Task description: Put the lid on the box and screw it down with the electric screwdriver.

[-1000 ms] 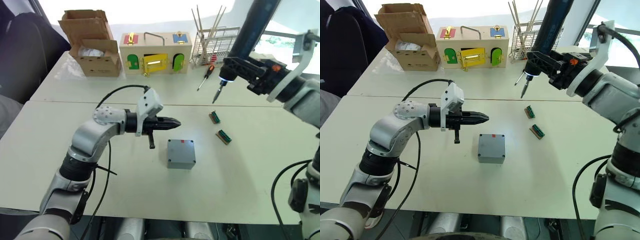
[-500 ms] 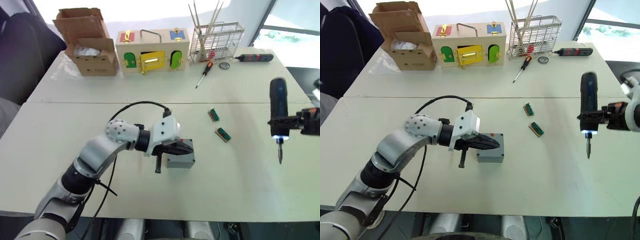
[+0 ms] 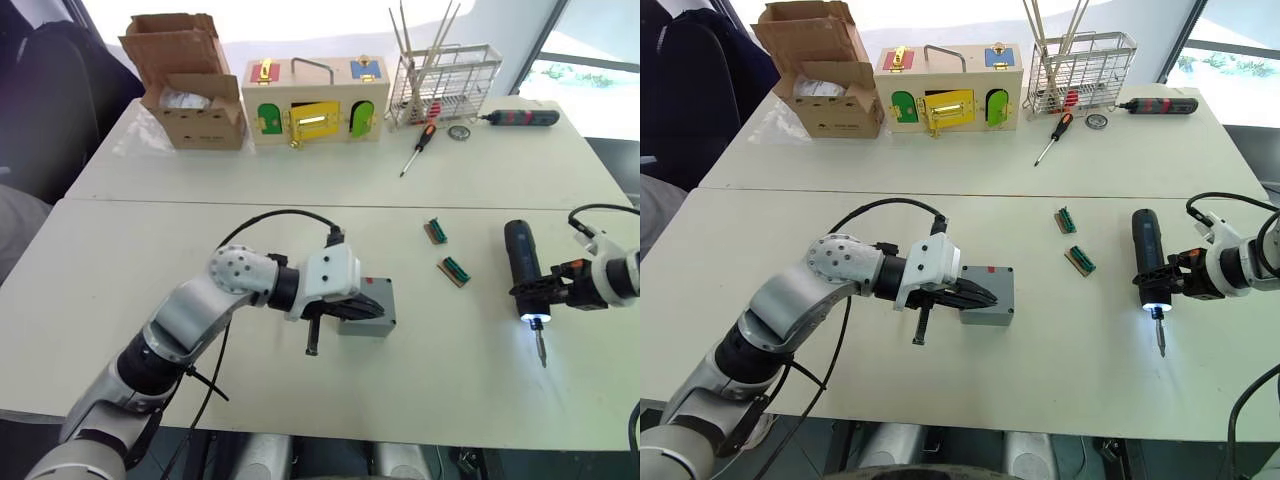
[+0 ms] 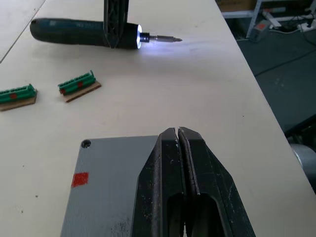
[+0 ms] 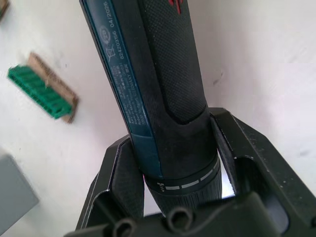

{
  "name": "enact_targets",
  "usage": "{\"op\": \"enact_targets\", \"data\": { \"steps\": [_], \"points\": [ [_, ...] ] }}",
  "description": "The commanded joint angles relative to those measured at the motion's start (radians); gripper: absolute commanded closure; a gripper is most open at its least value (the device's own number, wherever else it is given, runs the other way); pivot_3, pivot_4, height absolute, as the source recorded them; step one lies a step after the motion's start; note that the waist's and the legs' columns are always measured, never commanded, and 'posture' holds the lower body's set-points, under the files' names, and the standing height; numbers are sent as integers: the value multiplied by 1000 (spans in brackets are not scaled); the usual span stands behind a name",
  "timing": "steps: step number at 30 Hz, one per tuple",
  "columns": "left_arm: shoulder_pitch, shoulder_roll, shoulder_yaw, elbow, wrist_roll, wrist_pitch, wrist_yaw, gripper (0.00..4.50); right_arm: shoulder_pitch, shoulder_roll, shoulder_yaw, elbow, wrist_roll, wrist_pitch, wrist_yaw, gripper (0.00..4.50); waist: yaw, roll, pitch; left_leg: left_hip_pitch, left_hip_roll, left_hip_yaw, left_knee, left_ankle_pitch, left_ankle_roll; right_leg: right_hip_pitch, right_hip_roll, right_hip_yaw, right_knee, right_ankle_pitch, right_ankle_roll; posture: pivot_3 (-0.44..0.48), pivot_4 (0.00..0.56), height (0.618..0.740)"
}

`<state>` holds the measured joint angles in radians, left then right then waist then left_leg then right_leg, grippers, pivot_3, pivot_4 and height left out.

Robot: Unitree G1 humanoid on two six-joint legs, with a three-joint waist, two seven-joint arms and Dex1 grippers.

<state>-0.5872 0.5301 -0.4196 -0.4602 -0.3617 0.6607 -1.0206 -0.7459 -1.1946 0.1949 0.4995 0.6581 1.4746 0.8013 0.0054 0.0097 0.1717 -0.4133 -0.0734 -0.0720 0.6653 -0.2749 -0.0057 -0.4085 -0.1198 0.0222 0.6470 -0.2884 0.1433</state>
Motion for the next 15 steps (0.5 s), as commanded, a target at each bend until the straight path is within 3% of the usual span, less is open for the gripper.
{"op": "enact_targets", "data": {
  "steps": [1, 2, 7, 12, 15],
  "points": [
    [-3, 3, 26, -24, 2, 4, 25, 4500, -40, 12, 7, 23, -65, -46, 40, 2161, 0, 0, 0, 0, 0, 0, 0, 0, 0, 0, 0, 0, 0, 0, 0, 0, 150, 730],
    [-7, 5, 30, -15, 5, 3, 30, 4500, -45, 17, 11, 30, -79, -51, 49, 1649, 0, -1, 0, 0, 0, 0, 0, 0, 0, 0, 0, 0, 0, 0, 0, 0, 150, 730],
    [-33, -1, 62, 53, 35, -44, 64, 4500, -44, 26, 29, 6, -142, -72, 76, 12, -1, -1, 0, 1, 0, 0, 1, 0, 0, 1, 0, 0, 0, 0, 0, 0, 150, 730],
    [-134, -123, 228, 175, -12, -48, 204, 4500, -157, 47, -13, -4, -220, -227, 79, 12, 5, -4, 1, 1, -1, 0, 3, 0, 0, 2, 0, 0, 0, 0, 0, 0, 150, 730],
    [-107, 3, 177, 169, 30, -47, 94, 4500, -227, 41, -49, -164, -205, -357, 180, 12, -20, 0, 0, 0, 0, 2, -1, 0, -1, -2, 0, 1, 1, 1, 1, 0, 150, 730]
  ]
}}
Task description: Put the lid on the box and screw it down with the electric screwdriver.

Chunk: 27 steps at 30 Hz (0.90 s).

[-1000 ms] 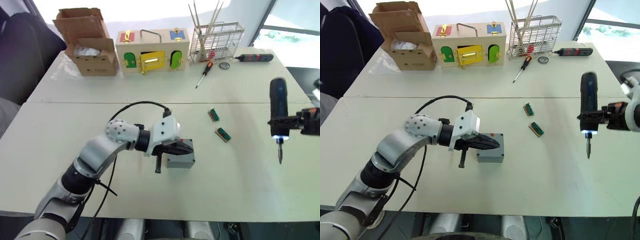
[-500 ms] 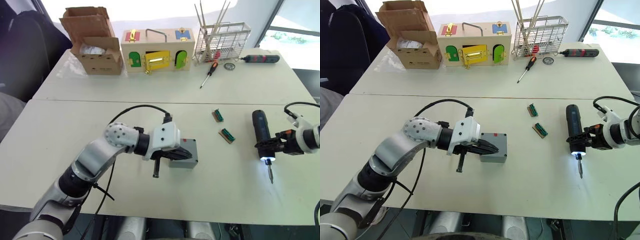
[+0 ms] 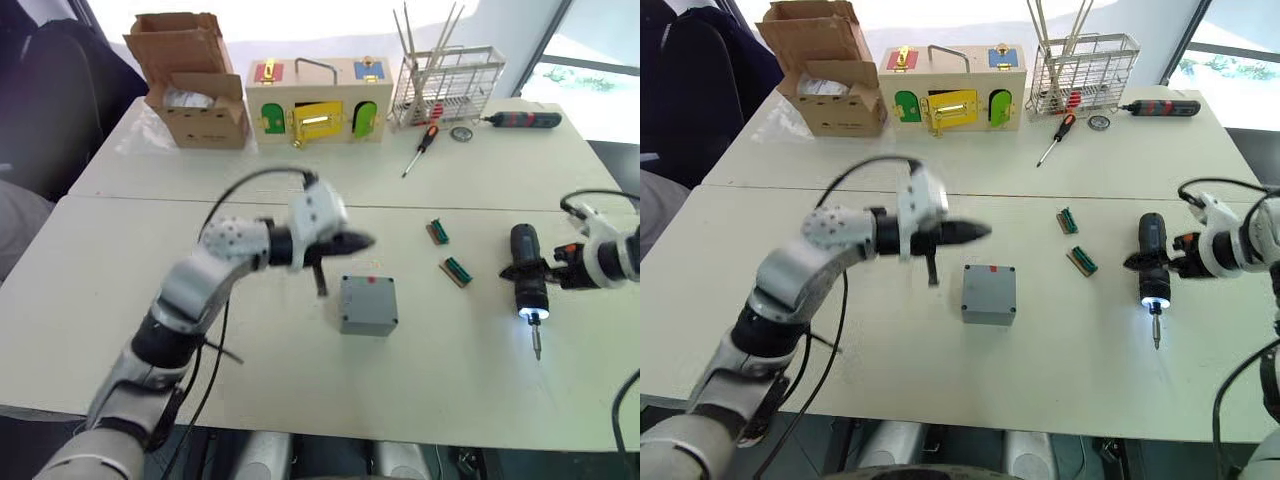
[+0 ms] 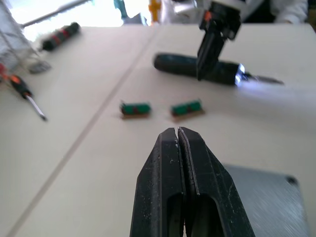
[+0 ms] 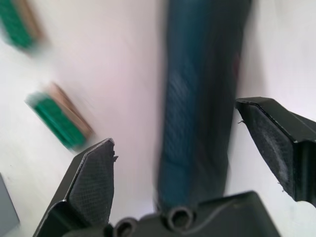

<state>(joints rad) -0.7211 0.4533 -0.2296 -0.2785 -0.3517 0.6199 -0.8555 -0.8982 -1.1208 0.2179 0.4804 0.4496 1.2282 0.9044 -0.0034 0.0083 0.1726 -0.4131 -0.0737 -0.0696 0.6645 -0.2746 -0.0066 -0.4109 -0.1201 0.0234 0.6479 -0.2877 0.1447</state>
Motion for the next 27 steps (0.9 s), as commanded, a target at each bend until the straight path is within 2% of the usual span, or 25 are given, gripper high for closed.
{"op": "enact_targets", "data": {
  "steps": [1, 5, 9, 12, 15, 19, 27],
  "points": [
    [41, 124, -40, -18, 35, -9, -105, 4500, -52, -28, -106, -232, 50, -116, 116, 12, -14, 1, 0, 0, 1, 0, -3, 0, 0, -2, 0, 0, 1, 0, 0, 0, 150, 730],
    [73, 169, -45, -43, 3, 31, -140, 4500, 274, -36, -213, -713, 193, -181, 218, 12, -4, -5, 0, 1, 3, -8, -9, 0, 0, -4, 2, -7, 2, 0, 0, 0, 150, 730],
    [105, 224, -90, -65, 37, 36, -176, 4500, 494, -1, -269, -933, 239, -200, 185, 12, 17, -4, 0, -12, -2, -11, 5, 2, -3, -6, -1, -8, 2, 1, 0, 0, 150, 730],
    [147, 266, -158, -88, 74, 34, -201, 4500, 610, 50, -261, -1026, 236, -209, 113, 12, 18, -4, 0, -11, -3, -10, 14, 0, 0, -1, -1, -6, 2, 4, 2, 0, 150, 730],
    [173, 276, -197, -88, 102, 22, -210, 4500, 671, 89, -248, -1070, 229, -214, 60, 12, 18, -5, 0, -7, -3, -11, 14, -4, 7, 4, -1, -7, 0, 4, 2, 0, 150, 730],
    [182, 258, -237, -64, 135, 9, -213, 4500, 700, 125, -233, -1095, 237, -198, 8, 12, 16, -5, 0, -9, -3, -11, 14, -2, 3, 2, -1, -7, 0, 3, 2, 0, 150, 730],
    [133, 140, -255, 67, 208, -68, -172, 4500, 678, 171, -171, -1129, 254, -161, -50, 12, 17, -5, 0, -9, -2, -11, 15, -3, 4, 2, -1, -7, 0, 3, 2, 0, 150, 730]
  ]
}}
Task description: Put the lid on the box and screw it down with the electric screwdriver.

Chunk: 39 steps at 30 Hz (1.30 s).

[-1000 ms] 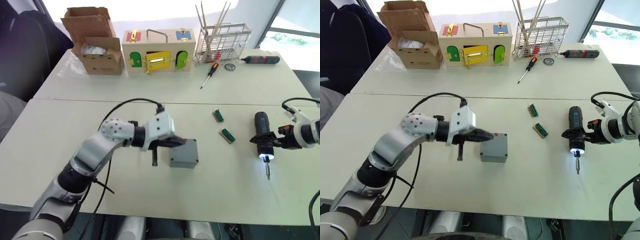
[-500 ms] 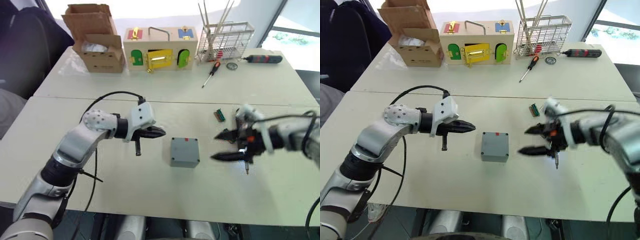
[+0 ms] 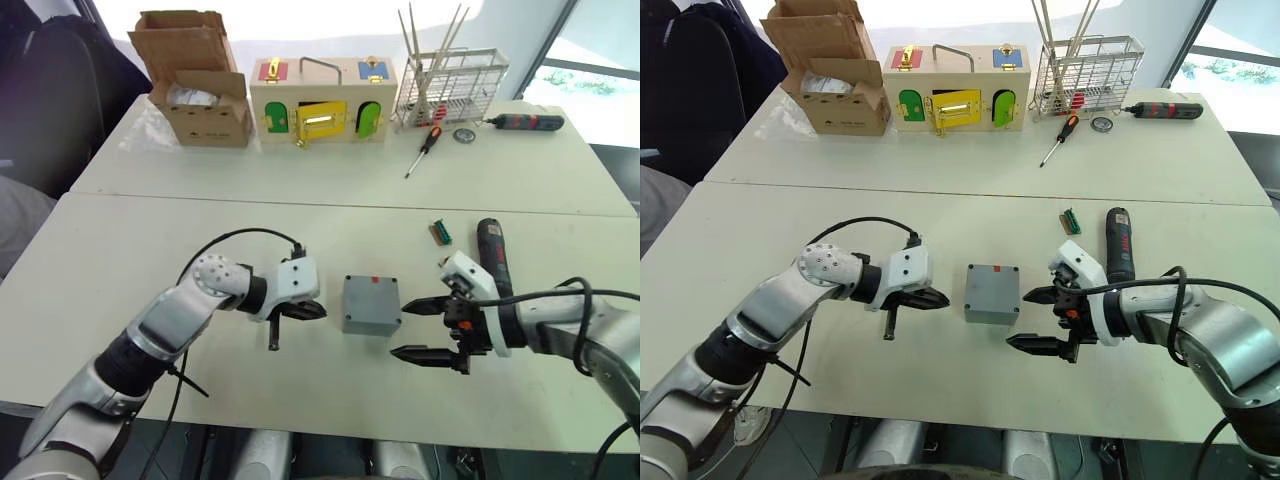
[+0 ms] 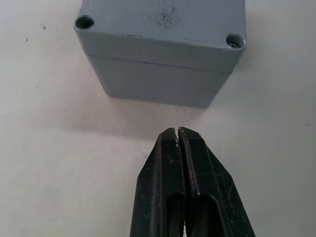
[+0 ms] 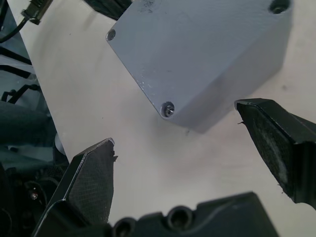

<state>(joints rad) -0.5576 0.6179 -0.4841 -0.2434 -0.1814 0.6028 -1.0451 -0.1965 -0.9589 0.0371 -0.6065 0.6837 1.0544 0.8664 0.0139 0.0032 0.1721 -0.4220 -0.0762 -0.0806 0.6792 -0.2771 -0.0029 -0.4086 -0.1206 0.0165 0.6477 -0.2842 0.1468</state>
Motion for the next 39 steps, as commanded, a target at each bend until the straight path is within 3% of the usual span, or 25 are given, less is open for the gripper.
{"op": "enact_targets", "data": {
  "steps": [1, 11, 16, 19, 26, 31, 39],
  "points": [
    [-41, -43, -3, 58, 50, -71, 27, 4500, -32, 16, 20, -46, 24, 21, -17, 12, -1, 0, 0, 0, 0, 0, 0, 0, 0, 0, 0, 0, 0, 0, 0, 0, 150, 730],
    [-125, -223, 31, 275, 121, -196, 126, 4500, -81, 58, 55, -74, 60, 73, -41, 12, 2, 0, 0, 0, 0, -1, 1, 0, 0, 0, 0, -1, 0, 0, 0, 0, 150, 730],
    [-129, -185, 73, 316, 185, -232, 173, 4500, -49, -62, -5, -66, 34, 40, 7, 12, -3, 0, 0, -1, 0, 0, 1, -1, 1, -1, 0, -1, 1, 0, 0, 0, 150, 730],
    [-82, -108, 90, 210, 153, -184, 108, 4500, -39, -155, 9, -2, -60, -51, 40, 12, -6, 0, 0, 0, 0, 0, 1, -1, 1, -2, 0, -1, 1, 0, 0, 0, 150, 730],
    [30, 57, 65, -82, 66, -16, -60, 4500, -119, -106, 140, 126, -188, -199, 90, 12, -2, 0, 0, 0, 1, 1, 1, -1, 1, -1, 0, 0, 1, 0, 0, 0, 150, 730],
    [40, -10, 37, -86, 93, 18, 4, 4500, -159, -34, 185, 129, -192, -195, 104, 12, 0, 0, 0, -1, 0, 0, 2, -1, 1, 0, 0, 0, 1, 0, 0, 0, 150, 730],
    [10, -119, 37, 41, 161, -55, 131, 4500, -142, 0, 178, 63, -163, -134, 95, 12, -1, 0, 0, -1, 0, 0, 2, -1, 1, -1, 0, 0, 1, 0, 0, 0, 150, 730]
  ]
}}
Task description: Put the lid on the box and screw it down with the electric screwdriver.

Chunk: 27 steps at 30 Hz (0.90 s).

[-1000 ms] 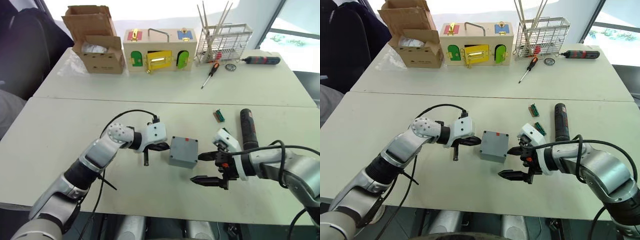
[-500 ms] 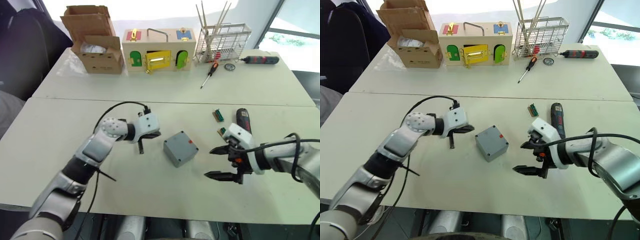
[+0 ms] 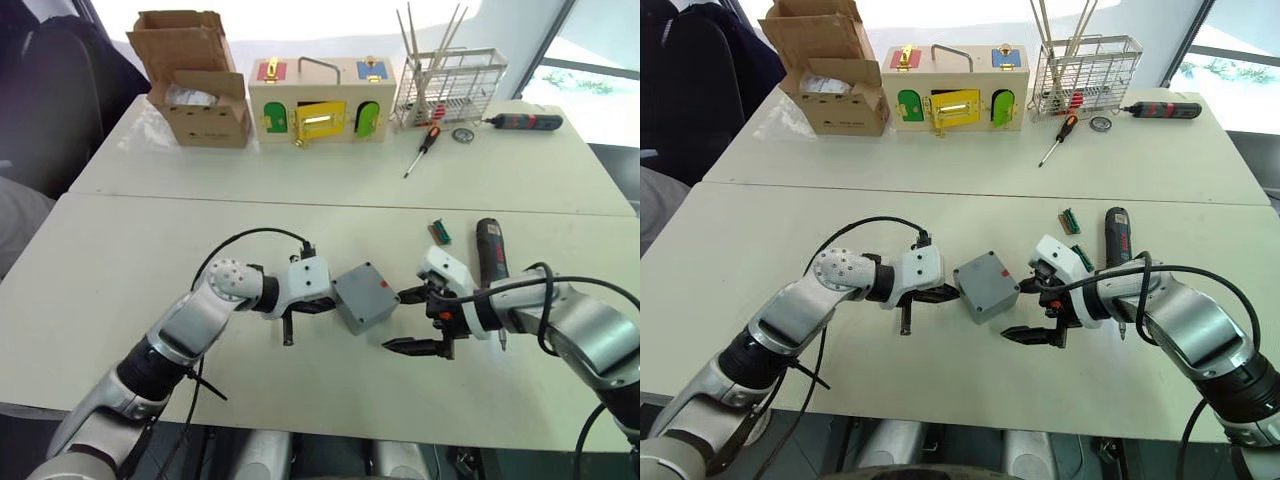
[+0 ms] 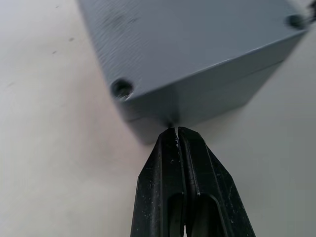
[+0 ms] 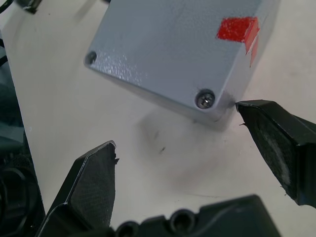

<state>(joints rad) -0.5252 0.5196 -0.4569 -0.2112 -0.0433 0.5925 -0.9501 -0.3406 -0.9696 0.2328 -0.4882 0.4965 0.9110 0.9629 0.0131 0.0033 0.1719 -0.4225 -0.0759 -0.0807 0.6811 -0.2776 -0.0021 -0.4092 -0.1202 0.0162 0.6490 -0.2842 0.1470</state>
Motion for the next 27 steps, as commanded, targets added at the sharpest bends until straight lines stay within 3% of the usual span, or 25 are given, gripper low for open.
{"op": "enact_targets", "data": {
  "steps": [1, 19, 23, 27],
  "points": [
    [-22, -28, 7, 15, 26, -52, 42, 4500, 8, 16, -23, -65, 28, 20, -10, 12, 0, 0, 0, 0, 0, 0, 0, 0, 0, 0, 0, 0, 0, 0, 0, 0, 150, 730],
    [-24, -53, 16, 66, 47, -102, 56, 4500, 42, 31, -71, -102, 53, 70, -76, 12, 0, 0, 0, 0, 0, 0, 0, 0, 0, 0, 0, 0, 0, 0, 0, 0, 150, 730],
    [-17, 30, 63, 3, 12, -61, -6, 4500, 51, -53, -240, -31, 83, 83, -45, 12, -1, 0, 0, 0, 0, 0, 0, 0, 0, 0, 0, 0, 0, 0, 0, 0, 150, 730],
    [-23, 80, 133, -41, -65, -3, -51, 4500, 19, -25, -411, 61, 167, 119, -56, 12, -1, 0, 0, 0, 0, 0, 0, 0, 0, 0, 0, 0, 0, 0, 0, 0, 150, 730]
  ]
}}
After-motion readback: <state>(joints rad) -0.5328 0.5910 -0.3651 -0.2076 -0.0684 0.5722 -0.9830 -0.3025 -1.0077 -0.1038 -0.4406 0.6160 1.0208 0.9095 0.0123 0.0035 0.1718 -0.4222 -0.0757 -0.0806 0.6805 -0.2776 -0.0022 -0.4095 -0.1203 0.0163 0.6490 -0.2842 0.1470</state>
